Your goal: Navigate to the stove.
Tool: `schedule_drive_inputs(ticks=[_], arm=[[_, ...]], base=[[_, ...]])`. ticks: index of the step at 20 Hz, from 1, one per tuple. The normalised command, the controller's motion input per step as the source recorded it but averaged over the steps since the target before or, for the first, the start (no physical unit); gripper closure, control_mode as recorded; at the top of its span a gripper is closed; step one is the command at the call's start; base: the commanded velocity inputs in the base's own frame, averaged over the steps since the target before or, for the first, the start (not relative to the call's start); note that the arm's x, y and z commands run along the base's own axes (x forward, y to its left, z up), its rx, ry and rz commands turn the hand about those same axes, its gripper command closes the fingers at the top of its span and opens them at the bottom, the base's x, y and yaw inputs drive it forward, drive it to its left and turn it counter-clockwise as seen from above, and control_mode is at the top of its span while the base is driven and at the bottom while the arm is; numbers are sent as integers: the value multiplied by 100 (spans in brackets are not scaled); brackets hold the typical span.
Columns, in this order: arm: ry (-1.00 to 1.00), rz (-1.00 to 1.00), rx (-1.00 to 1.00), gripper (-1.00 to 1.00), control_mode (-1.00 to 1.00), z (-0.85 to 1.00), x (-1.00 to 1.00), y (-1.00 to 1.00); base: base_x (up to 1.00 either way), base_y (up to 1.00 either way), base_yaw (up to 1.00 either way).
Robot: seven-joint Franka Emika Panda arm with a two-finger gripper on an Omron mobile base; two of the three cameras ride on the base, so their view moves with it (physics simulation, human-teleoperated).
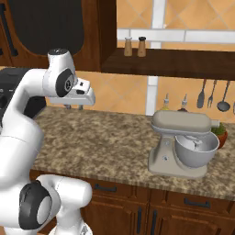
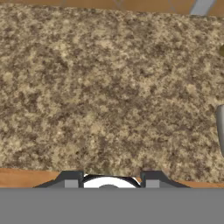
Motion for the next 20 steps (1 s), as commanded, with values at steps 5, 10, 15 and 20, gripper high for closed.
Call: schedule_drive_inputs(ticks=[5,10,15,20], arm=[[-1,0,0,-100,-100,0,-68,-1],[-4,-8,0,-100,-100,-6,-100,-23],[0,-4,0,-100,100,-6,-20,-10],[0,0,0,-100,100,0,0,0]], base=[[0,0,0],[0,0,0],[-79,-76,-18],[-56,-100,-20]])
